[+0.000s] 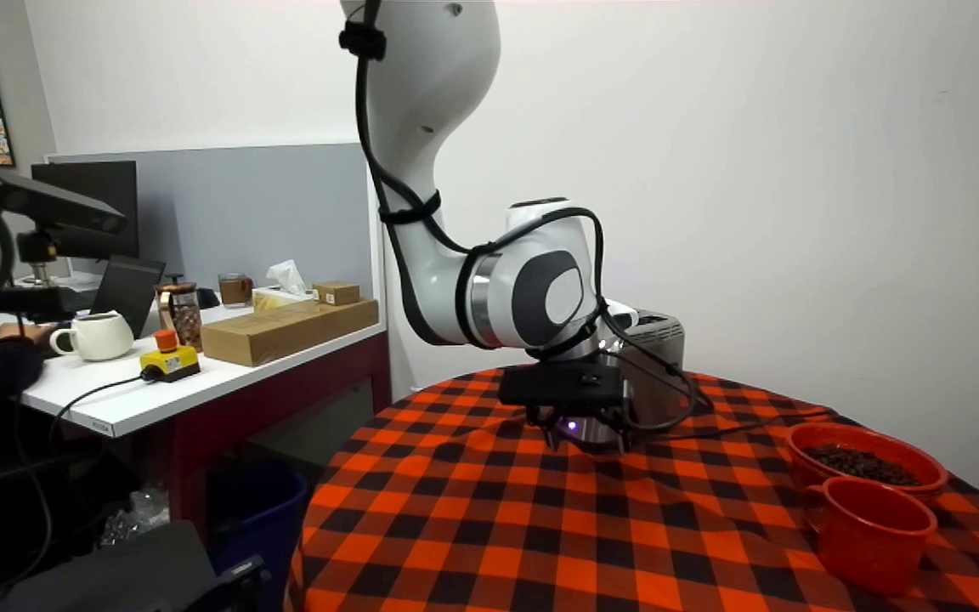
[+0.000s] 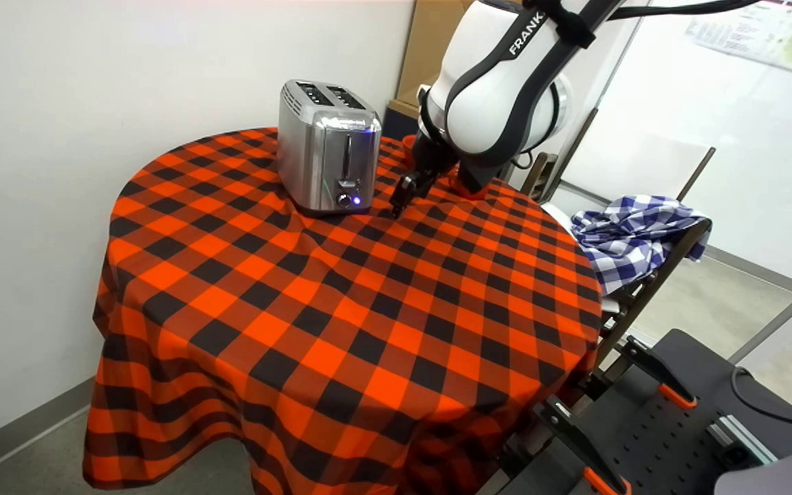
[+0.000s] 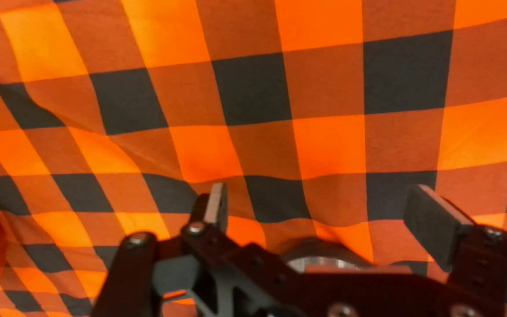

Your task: Turn off the toaster

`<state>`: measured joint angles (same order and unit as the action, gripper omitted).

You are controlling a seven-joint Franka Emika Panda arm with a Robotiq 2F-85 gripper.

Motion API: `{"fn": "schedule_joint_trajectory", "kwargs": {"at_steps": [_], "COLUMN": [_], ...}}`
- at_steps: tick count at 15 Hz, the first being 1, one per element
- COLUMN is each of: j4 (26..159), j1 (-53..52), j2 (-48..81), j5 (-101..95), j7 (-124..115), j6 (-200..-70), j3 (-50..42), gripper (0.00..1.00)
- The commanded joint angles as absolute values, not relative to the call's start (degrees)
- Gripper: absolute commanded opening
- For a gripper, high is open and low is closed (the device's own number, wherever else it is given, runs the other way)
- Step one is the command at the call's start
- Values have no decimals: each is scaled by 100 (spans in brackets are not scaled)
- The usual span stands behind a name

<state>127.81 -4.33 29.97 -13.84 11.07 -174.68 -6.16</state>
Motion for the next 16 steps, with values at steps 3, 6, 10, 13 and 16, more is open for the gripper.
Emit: {"fn": "schedule_joint_trajectory", "kwargs": {"at_steps": [3, 6, 10, 13, 16], "j4": [12556, 12524, 12511, 12507, 12515], "j1": [-718, -759, -815, -928, -1056], "j2": [3354, 3444, 3536, 3601, 3669], "j5": [-1472, -1424, -1396, -1373, -1339], "j7": [996, 1050, 1105, 1147, 1195], "j6": [-18146, -18385, -18666, -18897, -19108], "j3": [-882, -895, -923, -1035, -1157], "gripper": [100, 100, 100, 100, 100]}}
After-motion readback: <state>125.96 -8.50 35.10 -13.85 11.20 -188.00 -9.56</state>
